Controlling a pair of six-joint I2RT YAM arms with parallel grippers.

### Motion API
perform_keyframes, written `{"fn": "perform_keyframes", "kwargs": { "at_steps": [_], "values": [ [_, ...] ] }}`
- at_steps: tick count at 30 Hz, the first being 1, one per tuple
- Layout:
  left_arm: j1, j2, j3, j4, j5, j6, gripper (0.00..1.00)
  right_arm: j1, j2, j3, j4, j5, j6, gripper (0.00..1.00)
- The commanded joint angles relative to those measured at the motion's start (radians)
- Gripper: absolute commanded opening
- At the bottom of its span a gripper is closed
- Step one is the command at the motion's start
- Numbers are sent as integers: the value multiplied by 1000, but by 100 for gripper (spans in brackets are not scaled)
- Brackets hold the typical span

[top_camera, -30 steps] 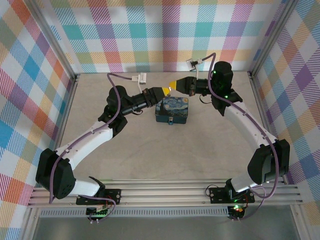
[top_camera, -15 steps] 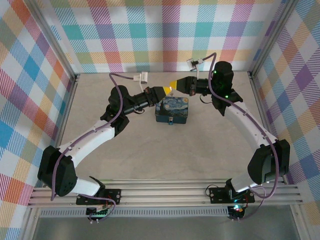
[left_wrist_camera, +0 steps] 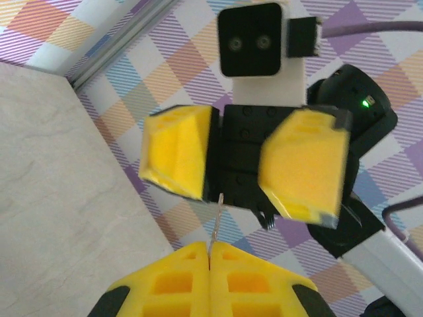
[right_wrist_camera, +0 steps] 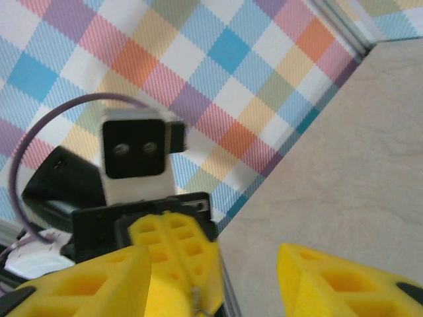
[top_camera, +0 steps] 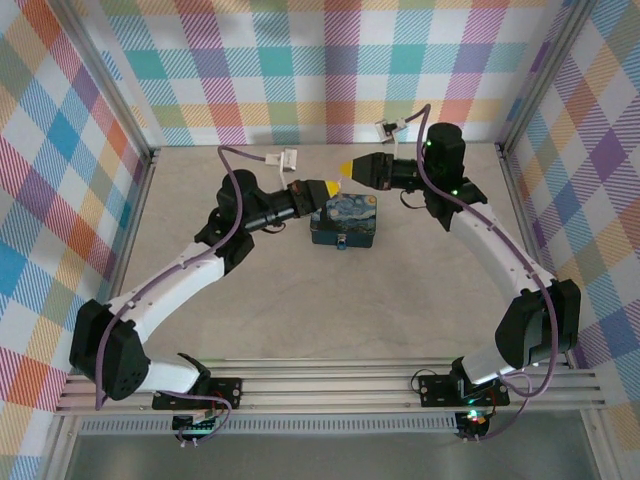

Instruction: Unlock a padlock with a key

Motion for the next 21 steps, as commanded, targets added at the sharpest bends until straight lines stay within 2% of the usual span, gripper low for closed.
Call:
{"fn": "perform_keyframes", "kwargs": {
  "at_steps": [1, 5, 7, 10, 12, 17, 21],
  "values": [
    [-8, -65, 32, -96, -20, 124, 0, -29, -51, -6, -24, 56, 20, 54],
    [-9, -102, 44, -214, -51, 202, 0, -31, -62, -39, -83, 130, 25, 55],
    [-9, -115, 62, -311, -84, 255, 0, -27, -46, -29, -210, 193, 4, 54],
    [-9, -127, 79, -456, -144, 310, 0, 16, -18, -17, -382, 266, -149, 51],
    [-8, -125, 85, -525, -151, 344, 0, 70, -12, -39, -435, 348, -232, 51],
    [-9, -112, 61, -711, -197, 377, 0, 203, 26, -121, -426, 514, -281, 52],
    [4, -114, -58, -697, -181, 371, 0, 271, 84, -207, -368, 642, -246, 51]
  ]
}}
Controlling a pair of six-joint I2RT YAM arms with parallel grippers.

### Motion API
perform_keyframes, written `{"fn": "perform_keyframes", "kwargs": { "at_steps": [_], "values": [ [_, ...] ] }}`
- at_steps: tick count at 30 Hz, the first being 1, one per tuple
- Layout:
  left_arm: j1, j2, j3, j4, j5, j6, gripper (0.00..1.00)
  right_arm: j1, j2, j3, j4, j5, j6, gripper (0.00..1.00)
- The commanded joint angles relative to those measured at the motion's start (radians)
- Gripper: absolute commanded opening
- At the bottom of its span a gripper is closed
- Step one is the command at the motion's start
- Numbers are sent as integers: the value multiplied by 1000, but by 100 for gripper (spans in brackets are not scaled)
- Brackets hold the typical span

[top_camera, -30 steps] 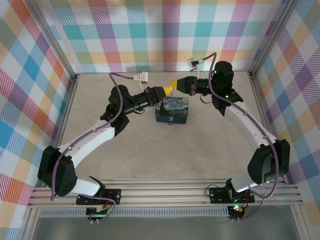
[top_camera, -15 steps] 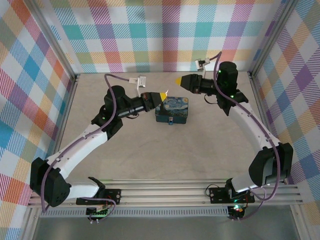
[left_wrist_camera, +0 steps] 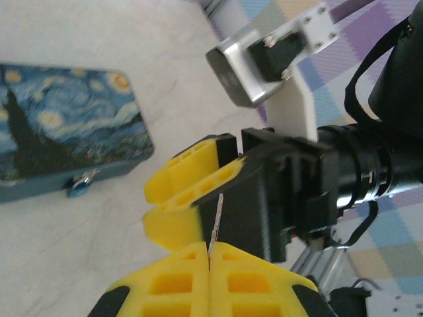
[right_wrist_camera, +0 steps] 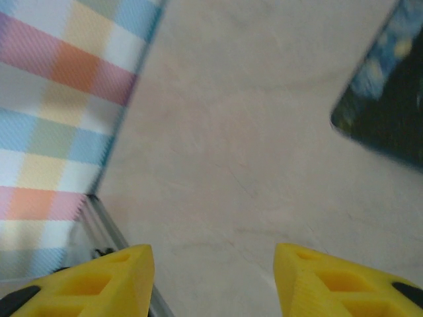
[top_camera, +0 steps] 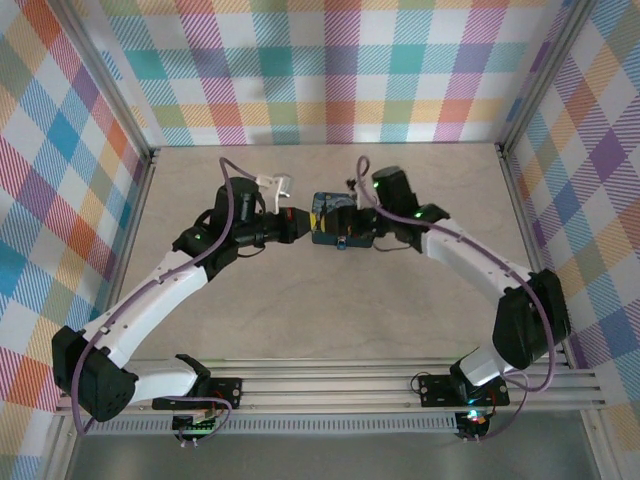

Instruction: Unlock a padlock with a key

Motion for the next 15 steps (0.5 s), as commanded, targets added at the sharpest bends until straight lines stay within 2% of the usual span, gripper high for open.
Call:
{"fn": "perform_keyframes", "kwargs": {
  "at_steps": [1, 4, 7, 15],
  "values": [
    [9, -14, -117, -39, -1, 14, 0, 20, 60, -52, 11, 136, -14, 51],
    [20, -40, -216, 33, -8, -24, 0, 20, 121, -38, -11, 145, -28, 49],
    [20, -61, -272, 34, -35, -42, 0, 4, 167, -16, -30, 144, -81, 46],
    [20, -81, -340, 28, -47, -61, 0, -95, 292, 65, -55, 111, -139, 40]
  ]
}}
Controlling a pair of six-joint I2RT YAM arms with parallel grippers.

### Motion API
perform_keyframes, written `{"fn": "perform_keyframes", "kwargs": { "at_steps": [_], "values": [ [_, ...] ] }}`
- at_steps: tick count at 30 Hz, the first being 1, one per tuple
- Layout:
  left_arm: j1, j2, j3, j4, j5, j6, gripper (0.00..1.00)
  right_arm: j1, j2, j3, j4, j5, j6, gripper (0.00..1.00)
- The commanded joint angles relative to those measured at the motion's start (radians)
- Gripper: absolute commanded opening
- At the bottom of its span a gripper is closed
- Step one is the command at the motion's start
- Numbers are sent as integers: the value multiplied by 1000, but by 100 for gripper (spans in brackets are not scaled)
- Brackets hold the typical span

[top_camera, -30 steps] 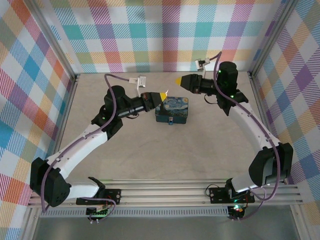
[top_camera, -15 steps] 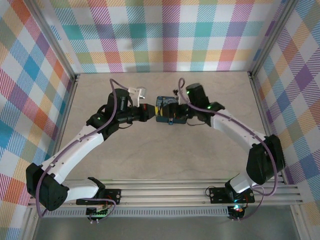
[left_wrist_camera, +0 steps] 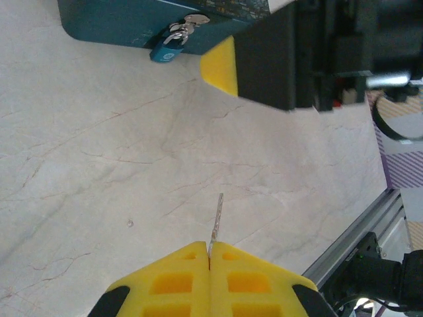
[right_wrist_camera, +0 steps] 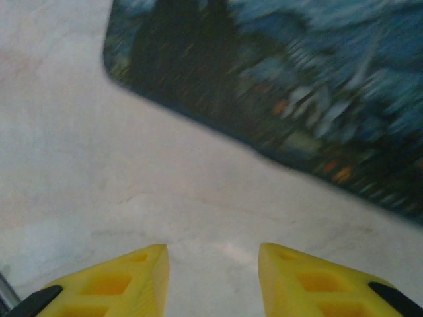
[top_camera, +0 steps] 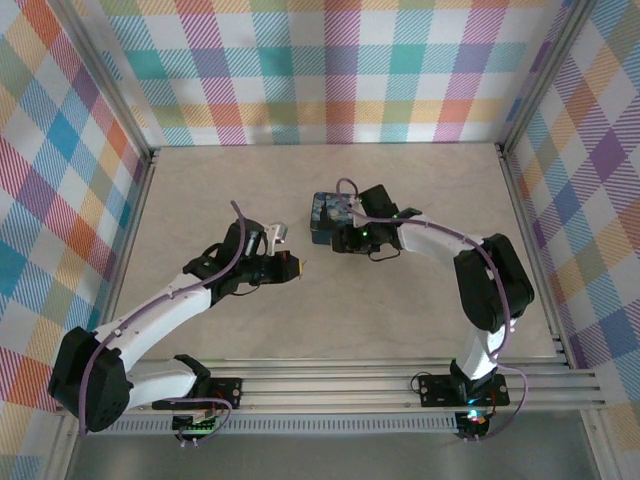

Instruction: Unlock a padlock with a key

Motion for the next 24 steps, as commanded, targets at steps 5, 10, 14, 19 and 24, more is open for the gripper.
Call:
{"fn": "perform_keyframes", "kwargs": {
  "at_steps": [5, 10, 14, 19, 24],
  "values": [
    [10, -38, -62, 41, -33, -30, 0, -57, 58, 85, -43, 4, -75, 40],
    [10, -37, -82, 51, -31, -36, 0, -47, 50, 51, -4, 18, -43, 42],
    [10, -28, -83, 52, -33, -28, 0, -1, 27, -12, 40, 134, -36, 47],
    [10, -2, -84, 64, -25, -21, 0, 55, 26, -65, 98, 326, -29, 51],
    [13, 18, -94, 69, -14, -6, 0, 87, 30, -92, 196, 399, -33, 51]
  ]
}}
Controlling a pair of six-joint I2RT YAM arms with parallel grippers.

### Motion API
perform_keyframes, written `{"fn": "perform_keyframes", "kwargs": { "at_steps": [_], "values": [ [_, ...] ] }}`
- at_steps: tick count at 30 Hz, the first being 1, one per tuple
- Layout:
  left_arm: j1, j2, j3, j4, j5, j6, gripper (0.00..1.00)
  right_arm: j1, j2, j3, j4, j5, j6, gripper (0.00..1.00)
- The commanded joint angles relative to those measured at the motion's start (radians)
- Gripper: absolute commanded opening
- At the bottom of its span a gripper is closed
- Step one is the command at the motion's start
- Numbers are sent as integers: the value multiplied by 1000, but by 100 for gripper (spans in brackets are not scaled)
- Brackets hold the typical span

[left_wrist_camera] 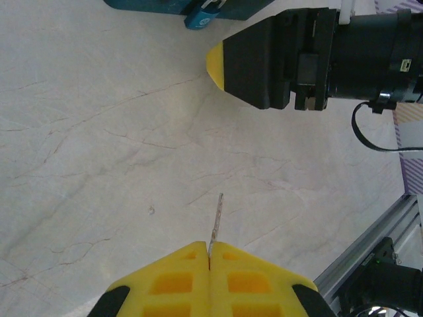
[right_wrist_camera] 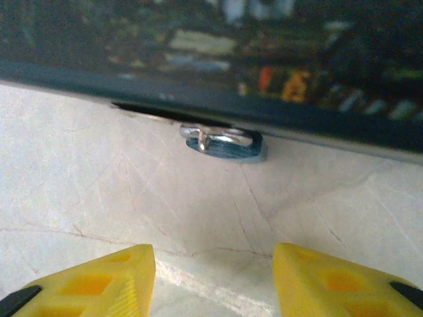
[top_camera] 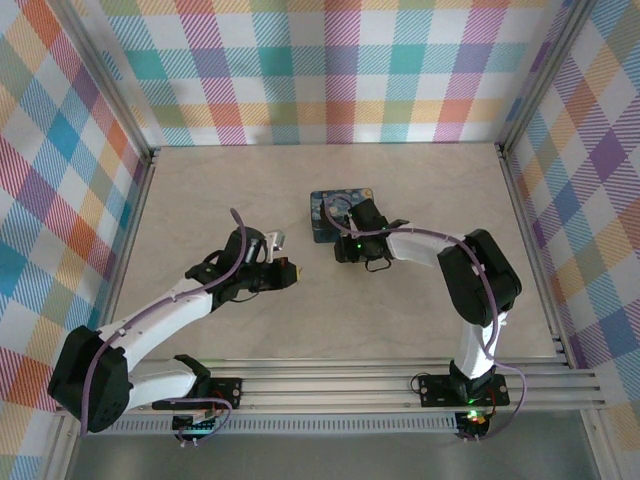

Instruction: Unlock a padlock with a key

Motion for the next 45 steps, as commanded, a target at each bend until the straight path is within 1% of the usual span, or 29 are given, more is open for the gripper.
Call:
{"fn": "perform_keyframes", "kwargs": {
  "at_steps": [1, 7, 13, 25, 34, 36, 45],
  "values": [
    [10, 12, -23, 27, 10, 22, 0, 12, -17, -10, 108, 97, -4, 51],
    [11, 14, -49, 46, 7, 12, 0, 21, 27, 20, 122, 162, 2, 53],
    [10, -13, -80, 53, -14, -2, 0, 22, 75, 67, 113, 166, 21, 52],
    [12, -54, -125, 60, -30, -9, 0, 37, 99, 92, 136, 165, 21, 52],
    [12, -67, -143, 63, -37, -6, 0, 46, 129, 135, 113, 183, 25, 53],
    [12, -77, -153, 66, -45, -10, 0, 46, 135, 141, 117, 187, 26, 50],
    [12, -104, -176, 77, -51, -12, 0, 45, 144, 143, 196, 195, 10, 27]
  ]
}}
